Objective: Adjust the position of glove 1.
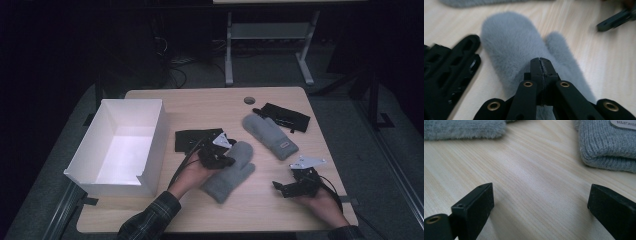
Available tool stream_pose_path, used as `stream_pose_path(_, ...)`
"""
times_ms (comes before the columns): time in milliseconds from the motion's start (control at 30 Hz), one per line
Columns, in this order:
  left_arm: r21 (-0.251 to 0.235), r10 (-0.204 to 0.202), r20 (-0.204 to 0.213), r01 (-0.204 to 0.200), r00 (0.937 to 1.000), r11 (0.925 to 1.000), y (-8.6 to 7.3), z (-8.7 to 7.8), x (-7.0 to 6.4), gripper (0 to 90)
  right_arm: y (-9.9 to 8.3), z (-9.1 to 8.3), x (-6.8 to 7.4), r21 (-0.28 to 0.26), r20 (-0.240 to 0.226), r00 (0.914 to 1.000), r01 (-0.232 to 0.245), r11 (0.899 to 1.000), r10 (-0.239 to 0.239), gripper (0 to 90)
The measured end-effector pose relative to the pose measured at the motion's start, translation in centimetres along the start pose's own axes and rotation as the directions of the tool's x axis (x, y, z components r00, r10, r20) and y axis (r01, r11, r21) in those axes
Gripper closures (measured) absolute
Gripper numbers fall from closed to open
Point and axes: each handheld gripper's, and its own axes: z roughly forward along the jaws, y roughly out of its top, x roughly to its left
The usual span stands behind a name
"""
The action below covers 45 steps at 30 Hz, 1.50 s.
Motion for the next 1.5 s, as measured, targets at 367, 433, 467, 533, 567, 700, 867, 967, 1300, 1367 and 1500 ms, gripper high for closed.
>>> stream_pose_path(367,0.023,0.013,0.045,-0.015,0.9989,0.9996,-1.2,0.2,-2.1,89.6,-0.1,-0.1,0.0,0.002,-0.002,1.0000,0.009,1.000,-0.009,6.6)
stream_pose_path(433,0.019,0.011,0.055,-0.012,0.9984,0.9997,-1.3,0.2,-2.4,89.6,-0.1,-0.1,0.0,0.003,-0.002,1.0000,0.009,1.000,-0.009,6.6)
stream_pose_path(467,0.018,0.013,0.059,-0.014,0.9982,0.9997,-1.3,0.2,-2.6,89.6,-0.1,-0.1,0.0,0.003,-0.002,1.0000,0.009,1.000,-0.009,6.6)
stream_pose_path(533,0.019,0.010,0.061,-0.011,0.9981,0.9998,-1.3,0.1,-2.8,89.6,-0.1,-0.1,0.0,0.003,-0.002,1.0000,0.009,1.000,-0.009,6.6)
stream_pose_path(567,0.015,0.011,0.061,-0.012,0.9981,0.9998,-1.3,0.1,-2.8,89.6,-0.1,-0.1,0.0,0.003,-0.002,1.0000,0.009,1.000,-0.009,6.6)
stream_pose_path(700,-0.012,0.000,0.054,0.001,0.9985,0.9999,-1.2,-1.1,-2.4,88.4,-0.1,-0.1,0.0,0.002,-0.003,0.9999,0.011,1.000,-0.011,6.6)
stream_pose_path(867,-0.021,-0.015,-0.003,0.014,0.9999,0.9997,-2.6,-3.8,-1.6,89.1,-0.1,-0.1,0.1,0.003,-0.005,1.0000,0.003,1.000,-0.003,6.6)
stream_pose_path(967,0.000,-0.062,-0.031,0.062,0.9976,0.9981,-4.4,-5.0,-0.9,89.1,-0.1,-0.1,0.1,0.003,-0.006,1.0000,0.003,1.000,-0.003,6.6)
stream_pose_path(1300,0.031,-0.094,0.018,0.093,0.9954,0.9951,-7.6,-5.9,-2.6,89.0,-0.1,-0.1,0.1,0.003,-0.005,1.0000,0.004,1.000,-0.004,6.6)
stream_pose_path(1367,0.032,-0.086,0.027,0.085,0.9960,0.9959,-7.6,-5.8,-3.2,89.0,-0.1,-0.1,0.1,0.003,-0.005,1.0000,0.003,1.000,-0.003,6.6)
stream_pose_path(1500,0.018,-0.088,0.011,0.088,0.9960,0.9959,-7.8,-6.0,-3.1,83.4,-0.1,-0.1,0.0,0.000,-0.004,1.0000,0.009,1.000,-0.009,6.6)
